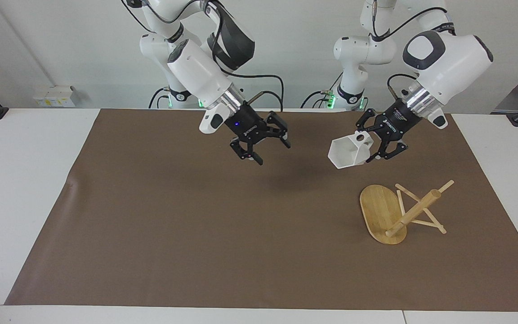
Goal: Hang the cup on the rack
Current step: 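Open the right gripper and withdraw it while the left gripper holds the cup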
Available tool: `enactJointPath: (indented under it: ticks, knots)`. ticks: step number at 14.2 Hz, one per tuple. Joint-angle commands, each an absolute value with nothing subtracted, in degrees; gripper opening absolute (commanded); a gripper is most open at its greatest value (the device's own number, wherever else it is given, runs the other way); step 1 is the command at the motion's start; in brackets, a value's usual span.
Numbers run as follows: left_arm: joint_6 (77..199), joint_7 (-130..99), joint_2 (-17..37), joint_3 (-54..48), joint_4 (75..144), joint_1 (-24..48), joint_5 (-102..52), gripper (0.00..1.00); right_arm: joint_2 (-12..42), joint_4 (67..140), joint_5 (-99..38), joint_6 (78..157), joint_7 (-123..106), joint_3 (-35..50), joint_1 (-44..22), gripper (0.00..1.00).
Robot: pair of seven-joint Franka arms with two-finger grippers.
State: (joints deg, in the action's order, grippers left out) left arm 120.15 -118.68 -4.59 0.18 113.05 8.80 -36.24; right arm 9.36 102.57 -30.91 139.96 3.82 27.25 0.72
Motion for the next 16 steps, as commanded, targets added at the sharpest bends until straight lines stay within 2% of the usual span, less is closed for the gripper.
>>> enactJointPath:
  ticks: [1, 5, 8, 16]
  knots:
    - [125.6, -123.8, -6.5, 0.5, 117.2, 9.4, -35.2, 0.0, 8.9, 101.3, -24.5, 134.3, 3.5, 23.6, 1.1, 1.0]
    - [130.9, -129.3, -4.4, 0.4, 117.5, 9.5, -35.2, 0.0, 8.6, 96.9, -16.4, 123.2, -0.2, 15.8, 1.3, 1.0]
    - [133.6, -132.0, -2.5, 0.4, 117.4, 9.6, -35.2, 0.0, 8.0, 96.2, -12.7, 115.9, -2.9, 10.1, 1.3, 1.0]
    - [138.8, -137.5, 0.8, 0.5, 117.0, 8.8, -35.2, 0.0, 6.9, 96.2, -4.5, 107.7, -2.9, 3.3, 1.3, 1.0]
